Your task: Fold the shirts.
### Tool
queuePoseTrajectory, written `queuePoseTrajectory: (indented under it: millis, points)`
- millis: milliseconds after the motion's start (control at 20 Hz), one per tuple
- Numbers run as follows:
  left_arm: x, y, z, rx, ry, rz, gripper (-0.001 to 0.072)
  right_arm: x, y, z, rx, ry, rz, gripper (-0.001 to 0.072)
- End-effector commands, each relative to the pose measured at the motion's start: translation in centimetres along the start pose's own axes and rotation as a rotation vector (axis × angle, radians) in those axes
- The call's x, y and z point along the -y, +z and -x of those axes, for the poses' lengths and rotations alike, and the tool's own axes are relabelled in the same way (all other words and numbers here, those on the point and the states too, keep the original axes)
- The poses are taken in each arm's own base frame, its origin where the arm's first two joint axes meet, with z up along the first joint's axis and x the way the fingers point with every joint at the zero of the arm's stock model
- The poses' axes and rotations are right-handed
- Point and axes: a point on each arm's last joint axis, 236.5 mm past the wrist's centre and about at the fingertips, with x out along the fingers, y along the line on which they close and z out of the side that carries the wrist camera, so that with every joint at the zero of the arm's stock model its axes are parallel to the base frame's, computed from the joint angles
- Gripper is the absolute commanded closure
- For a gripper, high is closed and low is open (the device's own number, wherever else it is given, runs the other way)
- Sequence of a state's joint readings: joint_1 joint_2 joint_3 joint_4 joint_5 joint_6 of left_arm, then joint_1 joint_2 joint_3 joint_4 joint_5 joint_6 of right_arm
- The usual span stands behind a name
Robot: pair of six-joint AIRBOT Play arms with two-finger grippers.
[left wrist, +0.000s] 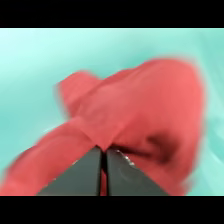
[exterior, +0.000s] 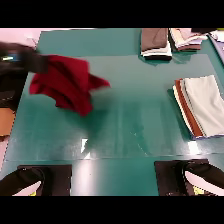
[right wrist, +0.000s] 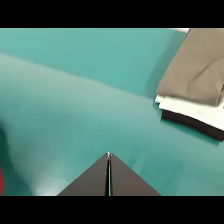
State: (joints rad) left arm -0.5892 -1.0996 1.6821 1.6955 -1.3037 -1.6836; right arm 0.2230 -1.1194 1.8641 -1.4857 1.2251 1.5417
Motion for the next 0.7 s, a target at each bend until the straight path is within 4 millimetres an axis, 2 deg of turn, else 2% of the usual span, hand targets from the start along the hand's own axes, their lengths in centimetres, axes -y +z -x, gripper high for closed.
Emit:
queuePoseTrajectory:
  millis: [0,50,100,150,200,300,400,450,550,650]
  points:
    - [13.7,1.1,-6.7,-0.011,-0.284,-0.219,0.0685,0.4,1.2,0.3,-0.002,-0.01,-0.004,0.0694]
    - [16.3,0.9,-8.1,-0.009,-0.337,-0.265,0.0683,0.5,1.1,0.0,-0.013,-0.009,-0.004,0.0694]
    - [18.1,0.8,-9.0,-0.011,-0.373,-0.297,0.0604,0.5,0.9,-0.3,-0.028,-0.008,-0.004,0.0694]
    - [18.6,0.9,-9.5,-0.014,-0.384,-0.295,0.0328,0.5,0.4,-0.5,-0.046,-0.009,-0.005,0.0694]
    - [17.7,1.3,-9.9,-0.01,-0.362,-0.29,0.0154,0.5,0.2,-0.7,-0.059,-0.008,-0.005,0.0694]
    - [12.4,2.3,-10.7,-0.017,-0.251,-0.246,0.0156,0.5,0.0,-1.0,-0.064,-0.008,-0.006,0.0694]
    - [4.8,1.6,-12.1,-0.096,-0.134,-0.119,0.0156,0.5,0.0,-1.1,-0.067,-0.008,-0.006,0.0694]
    - [0.6,0.5,-13.0,-0.146,-0.077,-0.022,0.0156,0.5,0.0,-1.1,-0.066,-0.008,-0.006,0.0694]
    - [-5.8,-2.4,-14.9,-0.226,-0.019,0.159,0.0156,0.5,0.0,-1.1,-0.067,-0.008,-0.006,0.0694]
    - [-9.4,-6.4,-17.1,-0.303,-0.027,0.322,0.0155,0.5,0.0,-1.1,-0.067,-0.008,-0.006,0.0694]
